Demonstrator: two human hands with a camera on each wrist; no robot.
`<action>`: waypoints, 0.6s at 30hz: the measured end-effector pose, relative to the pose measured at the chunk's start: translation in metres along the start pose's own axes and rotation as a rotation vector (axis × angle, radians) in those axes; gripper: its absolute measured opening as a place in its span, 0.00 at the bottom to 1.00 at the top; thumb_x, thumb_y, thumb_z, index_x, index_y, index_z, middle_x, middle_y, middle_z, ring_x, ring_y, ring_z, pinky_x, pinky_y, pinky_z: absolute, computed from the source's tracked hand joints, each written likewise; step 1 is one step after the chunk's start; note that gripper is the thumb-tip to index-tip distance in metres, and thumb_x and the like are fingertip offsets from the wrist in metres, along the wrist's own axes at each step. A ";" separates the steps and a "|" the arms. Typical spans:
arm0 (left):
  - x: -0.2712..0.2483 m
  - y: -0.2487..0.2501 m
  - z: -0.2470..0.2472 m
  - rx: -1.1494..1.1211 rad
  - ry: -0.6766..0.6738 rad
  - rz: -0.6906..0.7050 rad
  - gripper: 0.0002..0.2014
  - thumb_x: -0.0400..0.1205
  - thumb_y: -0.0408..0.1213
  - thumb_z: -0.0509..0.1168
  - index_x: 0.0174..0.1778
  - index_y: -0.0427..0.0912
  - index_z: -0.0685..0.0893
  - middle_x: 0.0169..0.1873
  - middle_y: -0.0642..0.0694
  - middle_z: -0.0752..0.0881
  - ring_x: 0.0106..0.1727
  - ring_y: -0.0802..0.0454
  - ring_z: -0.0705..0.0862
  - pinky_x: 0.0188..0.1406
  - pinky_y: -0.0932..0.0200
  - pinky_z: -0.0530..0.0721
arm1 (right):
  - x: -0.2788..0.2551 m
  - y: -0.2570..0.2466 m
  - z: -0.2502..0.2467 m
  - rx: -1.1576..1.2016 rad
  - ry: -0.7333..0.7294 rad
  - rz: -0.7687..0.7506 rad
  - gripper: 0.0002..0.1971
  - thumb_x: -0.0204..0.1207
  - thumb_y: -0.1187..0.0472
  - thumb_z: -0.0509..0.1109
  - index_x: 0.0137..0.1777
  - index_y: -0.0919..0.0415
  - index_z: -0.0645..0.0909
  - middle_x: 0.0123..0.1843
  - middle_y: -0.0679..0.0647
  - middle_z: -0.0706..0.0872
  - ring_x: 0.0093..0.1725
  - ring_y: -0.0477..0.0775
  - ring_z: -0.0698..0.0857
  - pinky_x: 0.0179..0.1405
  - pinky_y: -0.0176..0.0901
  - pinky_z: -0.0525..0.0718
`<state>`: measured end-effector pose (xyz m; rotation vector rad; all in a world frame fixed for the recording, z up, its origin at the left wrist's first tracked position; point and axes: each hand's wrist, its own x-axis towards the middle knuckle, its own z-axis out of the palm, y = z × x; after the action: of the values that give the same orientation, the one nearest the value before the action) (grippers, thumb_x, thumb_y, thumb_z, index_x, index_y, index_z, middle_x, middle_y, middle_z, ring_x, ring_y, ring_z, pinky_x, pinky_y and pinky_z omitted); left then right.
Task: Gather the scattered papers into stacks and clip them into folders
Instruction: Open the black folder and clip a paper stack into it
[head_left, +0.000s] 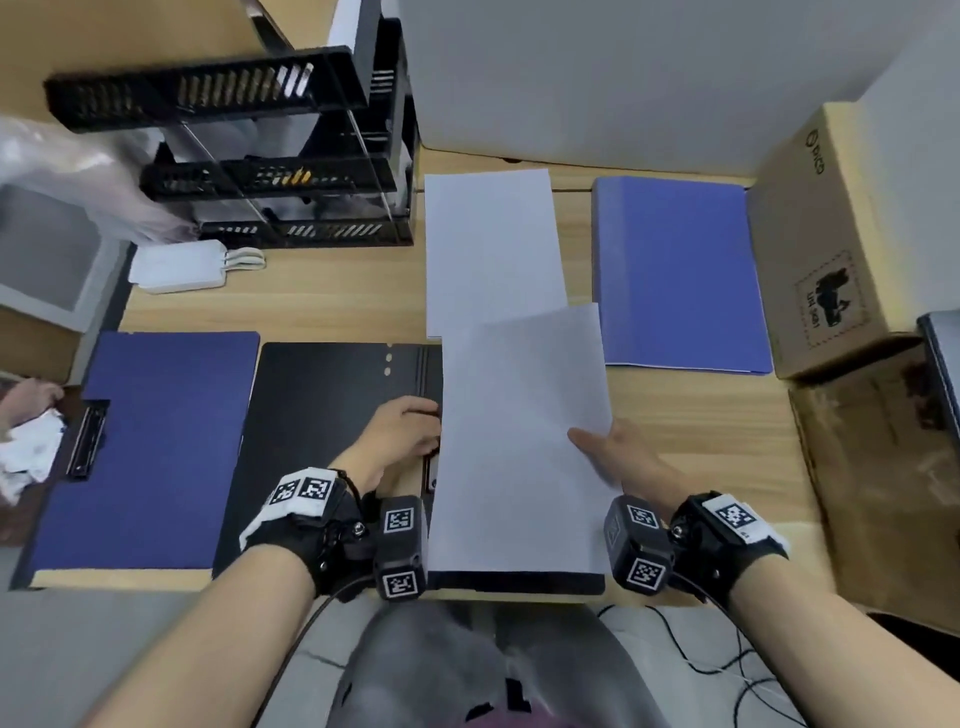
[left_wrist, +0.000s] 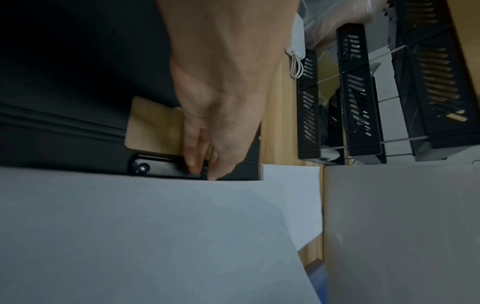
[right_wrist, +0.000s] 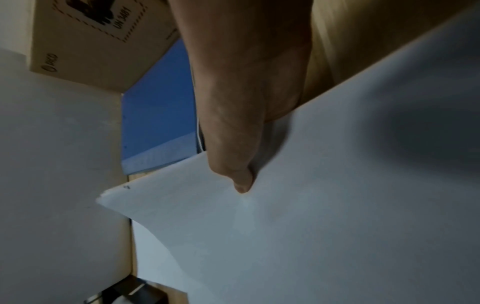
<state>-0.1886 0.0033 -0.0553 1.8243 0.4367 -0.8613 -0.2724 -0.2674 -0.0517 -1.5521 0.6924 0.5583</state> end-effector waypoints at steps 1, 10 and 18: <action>-0.001 -0.005 0.001 0.026 0.012 -0.005 0.16 0.79 0.30 0.70 0.63 0.41 0.81 0.48 0.44 0.87 0.45 0.51 0.86 0.46 0.58 0.87 | 0.003 0.005 -0.001 -0.006 0.010 -0.005 0.12 0.84 0.64 0.65 0.65 0.64 0.80 0.46 0.50 0.88 0.32 0.37 0.87 0.24 0.24 0.80; 0.002 -0.034 0.005 0.375 0.206 -0.052 0.18 0.73 0.40 0.77 0.57 0.49 0.82 0.50 0.50 0.83 0.58 0.49 0.82 0.57 0.58 0.78 | 0.017 0.028 -0.012 0.075 -0.014 0.012 0.13 0.84 0.64 0.64 0.67 0.64 0.80 0.60 0.59 0.89 0.53 0.57 0.89 0.51 0.46 0.85; -0.003 -0.021 0.023 0.622 0.287 -0.091 0.20 0.70 0.55 0.76 0.50 0.50 0.79 0.48 0.53 0.81 0.50 0.48 0.81 0.47 0.57 0.77 | 0.018 0.043 -0.013 0.082 -0.065 0.010 0.12 0.85 0.62 0.63 0.67 0.57 0.78 0.59 0.54 0.88 0.53 0.49 0.89 0.38 0.28 0.84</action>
<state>-0.2129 -0.0089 -0.0721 2.5377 0.4669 -0.8579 -0.2912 -0.2838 -0.0933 -1.4485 0.6653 0.5784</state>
